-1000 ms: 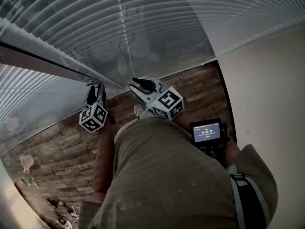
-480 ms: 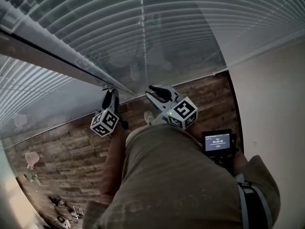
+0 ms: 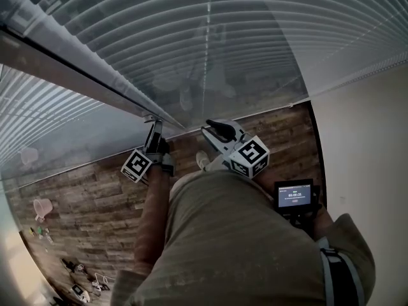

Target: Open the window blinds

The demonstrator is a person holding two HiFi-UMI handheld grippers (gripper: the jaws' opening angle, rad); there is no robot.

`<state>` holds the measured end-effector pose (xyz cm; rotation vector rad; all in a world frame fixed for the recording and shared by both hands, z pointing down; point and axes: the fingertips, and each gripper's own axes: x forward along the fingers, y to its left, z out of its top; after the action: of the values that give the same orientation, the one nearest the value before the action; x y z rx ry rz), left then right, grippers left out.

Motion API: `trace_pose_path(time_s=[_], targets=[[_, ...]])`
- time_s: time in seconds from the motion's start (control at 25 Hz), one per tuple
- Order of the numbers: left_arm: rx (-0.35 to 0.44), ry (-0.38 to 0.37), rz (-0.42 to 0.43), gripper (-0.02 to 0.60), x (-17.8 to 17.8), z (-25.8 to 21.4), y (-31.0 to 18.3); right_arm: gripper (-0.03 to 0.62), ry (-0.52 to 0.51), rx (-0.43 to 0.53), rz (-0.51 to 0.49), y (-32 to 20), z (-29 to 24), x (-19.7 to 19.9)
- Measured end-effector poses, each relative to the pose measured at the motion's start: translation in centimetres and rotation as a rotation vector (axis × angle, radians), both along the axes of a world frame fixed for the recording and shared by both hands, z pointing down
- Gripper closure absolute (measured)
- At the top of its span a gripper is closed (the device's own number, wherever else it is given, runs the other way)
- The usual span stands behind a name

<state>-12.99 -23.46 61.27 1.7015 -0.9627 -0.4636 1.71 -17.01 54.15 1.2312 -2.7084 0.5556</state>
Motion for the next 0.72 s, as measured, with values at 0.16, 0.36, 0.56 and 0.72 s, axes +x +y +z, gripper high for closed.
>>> trace_pose_path(time_s=[0.16, 0.36, 0.56, 0.72], targets=[[-0.016, 0.198, -0.012, 0.446, -0.03, -0.59, -0.36, 0.497, 0.003, -0.002, -0.003, -0.19, -0.23, -0.32], [-0.051, 0.322, -0.018, 0.446, -0.19, -0.08, -0.3, 0.497, 0.006, -0.009, -0.008, -0.08, 0.12, -0.4], [-0.076, 0.448, -0.031, 0.446, -0.29, 0.03, -0.28, 0.497, 0.01, -0.013, -0.012, -0.01, 0.12, -0.62], [-0.096, 0.574, -0.048, 0.446, -0.29, 0.18, -0.22, 0.497, 0.009, -0.015, -0.019, 0.18, 0.23, -0.84]])
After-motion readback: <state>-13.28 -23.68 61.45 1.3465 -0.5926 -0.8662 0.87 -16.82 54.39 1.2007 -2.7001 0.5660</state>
